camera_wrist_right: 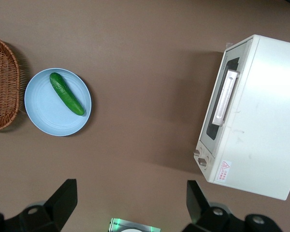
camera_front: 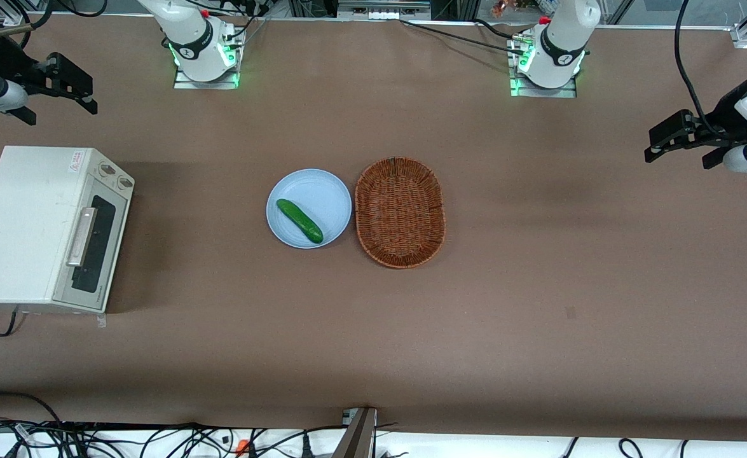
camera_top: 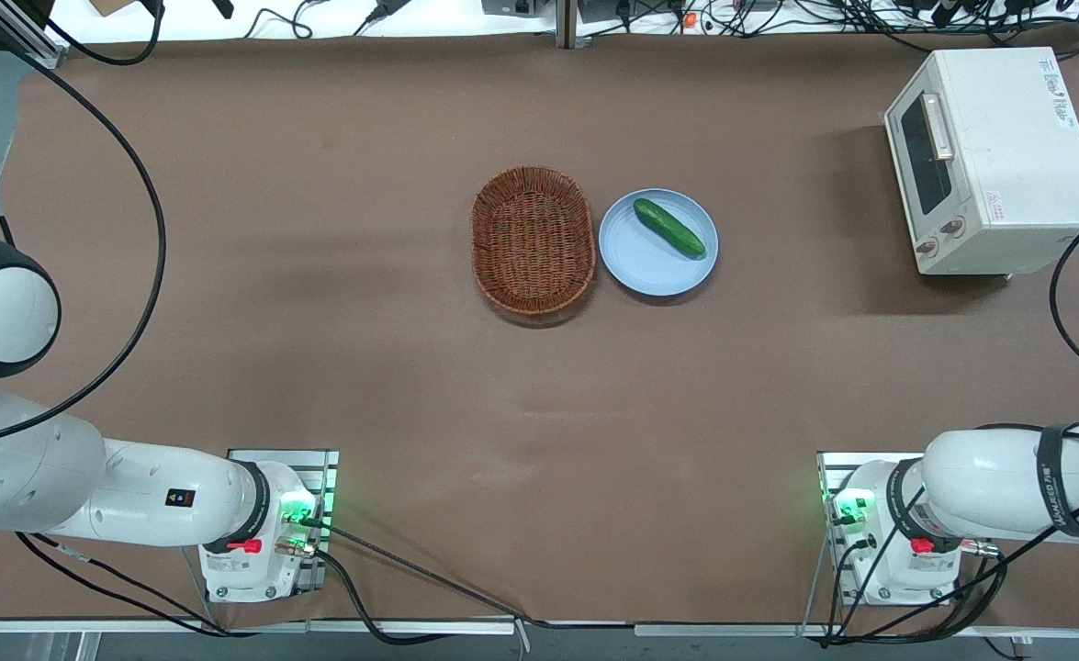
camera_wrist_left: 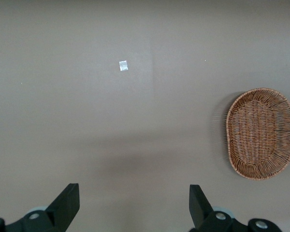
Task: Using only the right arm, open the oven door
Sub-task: 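Move the right gripper toward the toaster oven's door handle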
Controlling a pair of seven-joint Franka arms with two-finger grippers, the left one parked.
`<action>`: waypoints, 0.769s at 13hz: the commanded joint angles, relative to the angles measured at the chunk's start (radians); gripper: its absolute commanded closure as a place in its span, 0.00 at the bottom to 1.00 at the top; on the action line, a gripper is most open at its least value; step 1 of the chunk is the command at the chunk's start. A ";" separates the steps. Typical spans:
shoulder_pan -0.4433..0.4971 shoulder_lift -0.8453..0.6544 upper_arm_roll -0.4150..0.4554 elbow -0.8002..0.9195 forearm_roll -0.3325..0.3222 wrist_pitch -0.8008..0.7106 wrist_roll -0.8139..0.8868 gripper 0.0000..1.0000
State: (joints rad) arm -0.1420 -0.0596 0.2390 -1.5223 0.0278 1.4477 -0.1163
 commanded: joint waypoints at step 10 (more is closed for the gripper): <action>-0.010 0.070 0.000 -0.013 -0.094 0.026 -0.002 0.00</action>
State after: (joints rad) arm -0.1434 0.0031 0.2447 -1.5313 -0.0464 1.4651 -0.1166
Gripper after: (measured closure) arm 0.000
